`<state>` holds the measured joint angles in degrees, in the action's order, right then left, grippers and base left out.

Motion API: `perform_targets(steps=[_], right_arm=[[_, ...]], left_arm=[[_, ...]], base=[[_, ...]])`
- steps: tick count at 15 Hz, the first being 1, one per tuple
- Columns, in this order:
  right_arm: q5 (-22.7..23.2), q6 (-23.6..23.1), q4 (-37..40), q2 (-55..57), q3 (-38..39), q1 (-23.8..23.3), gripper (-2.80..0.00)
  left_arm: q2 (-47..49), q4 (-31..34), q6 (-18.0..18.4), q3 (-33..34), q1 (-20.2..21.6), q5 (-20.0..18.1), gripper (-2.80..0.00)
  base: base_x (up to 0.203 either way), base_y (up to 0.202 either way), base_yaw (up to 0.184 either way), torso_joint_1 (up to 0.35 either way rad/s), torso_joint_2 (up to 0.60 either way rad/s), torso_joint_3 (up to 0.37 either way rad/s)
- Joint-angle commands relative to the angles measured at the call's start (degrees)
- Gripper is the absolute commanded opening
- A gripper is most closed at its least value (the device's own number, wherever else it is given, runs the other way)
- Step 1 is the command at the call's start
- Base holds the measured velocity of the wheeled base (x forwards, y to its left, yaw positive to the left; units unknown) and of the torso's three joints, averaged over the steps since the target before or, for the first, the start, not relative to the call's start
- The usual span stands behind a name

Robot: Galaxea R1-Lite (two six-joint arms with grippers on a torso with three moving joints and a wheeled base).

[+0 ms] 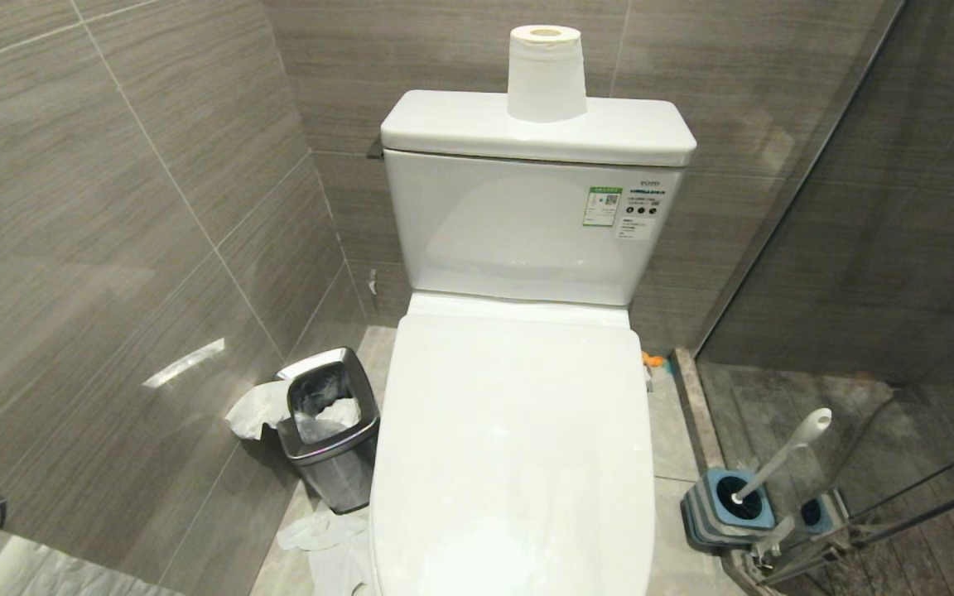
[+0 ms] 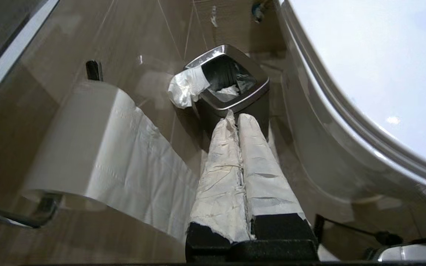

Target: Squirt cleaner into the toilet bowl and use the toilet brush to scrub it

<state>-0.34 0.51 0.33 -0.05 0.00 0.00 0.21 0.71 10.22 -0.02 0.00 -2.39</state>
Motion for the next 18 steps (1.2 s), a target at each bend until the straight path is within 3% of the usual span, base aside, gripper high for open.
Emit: perform_targets(steps=[1, 8, 18], right_arm=[[0.0, 0.0, 0.0, 0.0, 0.0, 0.0, -2.8], [0.0, 0.0, 0.0, 0.0, 0.0, 0.0, -2.8], [0.0, 0.0, 0.0, 0.0, 0.0, 0.0, -2.8]], left_arm=[[0.0, -0.1, -3.6, 0.2, 0.0, -0.4, -2.8], [0.0, -0.1, -8.5, 0.2, 0.0, 0.7, -2.8], [0.0, -0.2, -9.2, 0.2, 0.0, 1.2, -2.8]], base=[[0.0, 0.0, 0.0, 0.0, 0.0, 0.0], [0.0, 0.0, 0.0, 0.0, 0.0, 0.0], [0.0, 0.0, 0.0, 0.0, 0.0, 0.0]])
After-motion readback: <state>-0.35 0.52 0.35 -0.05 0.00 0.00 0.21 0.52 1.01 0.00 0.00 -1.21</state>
